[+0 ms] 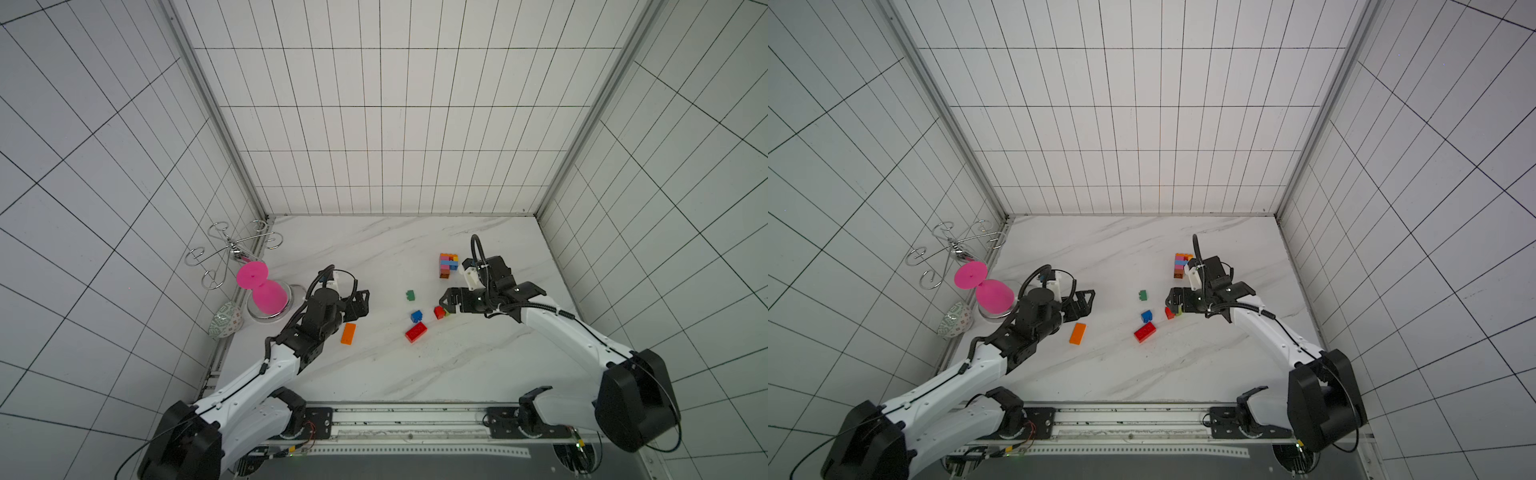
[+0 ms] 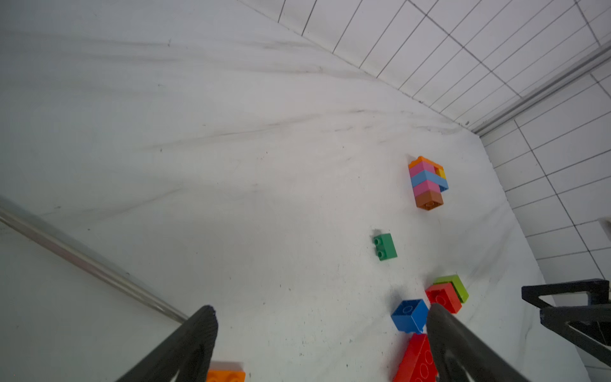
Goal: Assemble the letter p with lego
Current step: Adjust the lego brick at the center of the board.
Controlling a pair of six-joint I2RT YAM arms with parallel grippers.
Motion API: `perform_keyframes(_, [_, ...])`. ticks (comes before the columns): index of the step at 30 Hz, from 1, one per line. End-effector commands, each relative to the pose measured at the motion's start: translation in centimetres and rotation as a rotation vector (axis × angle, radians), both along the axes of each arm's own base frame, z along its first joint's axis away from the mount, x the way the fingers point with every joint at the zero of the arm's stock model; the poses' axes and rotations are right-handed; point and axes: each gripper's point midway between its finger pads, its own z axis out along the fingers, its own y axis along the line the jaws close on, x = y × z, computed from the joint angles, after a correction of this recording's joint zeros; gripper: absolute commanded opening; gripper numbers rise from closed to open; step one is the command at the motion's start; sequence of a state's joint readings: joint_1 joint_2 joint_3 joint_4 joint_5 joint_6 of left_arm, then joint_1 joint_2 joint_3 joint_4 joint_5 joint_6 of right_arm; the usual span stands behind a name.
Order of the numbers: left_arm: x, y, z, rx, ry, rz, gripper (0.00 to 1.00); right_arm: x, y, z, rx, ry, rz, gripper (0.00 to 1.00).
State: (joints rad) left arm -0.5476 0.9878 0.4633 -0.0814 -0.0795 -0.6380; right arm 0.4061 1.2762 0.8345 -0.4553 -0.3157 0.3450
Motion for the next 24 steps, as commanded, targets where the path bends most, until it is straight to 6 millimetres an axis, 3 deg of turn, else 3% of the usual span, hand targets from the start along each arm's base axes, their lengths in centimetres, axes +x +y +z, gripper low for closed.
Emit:
perform_keyframes(1, [-2.7, 1.0, -4.8, 0.189, 0.141, 0.034, 0.97, -1.8, -0.2, -0.4, 0.011, -0.005, -0.001, 0.98])
perform_keyframes(8, [-2.6, 1.3, -8.9, 0.414, 0.287, 0.057, 0.96, -4.1, -1.0, -0.4, 0.016, -0.021, 0.011, 0.99])
perform_keyframes(14, [-2.8, 1.1, -11.6, 0.461, 0.367, 0.048, 0.89, -5.0, -1.4, -0.2, 0.031, -0.037, 0.008, 0.98])
perform_keyframes(18, [-3.3, 1.1, -12.4, 0.455, 0.387, 0.043, 0.75, -5.2, -1.4, -0.2, 0.035, -0.039, 0.009, 0.99])
perform_keyframes(24, [-3.8, 0.9, -13.6, 0.443, 0.409, 0.025, 0.45, -5.0, -1.3, -0.4, 0.031, -0.036, 0.009, 0.98])
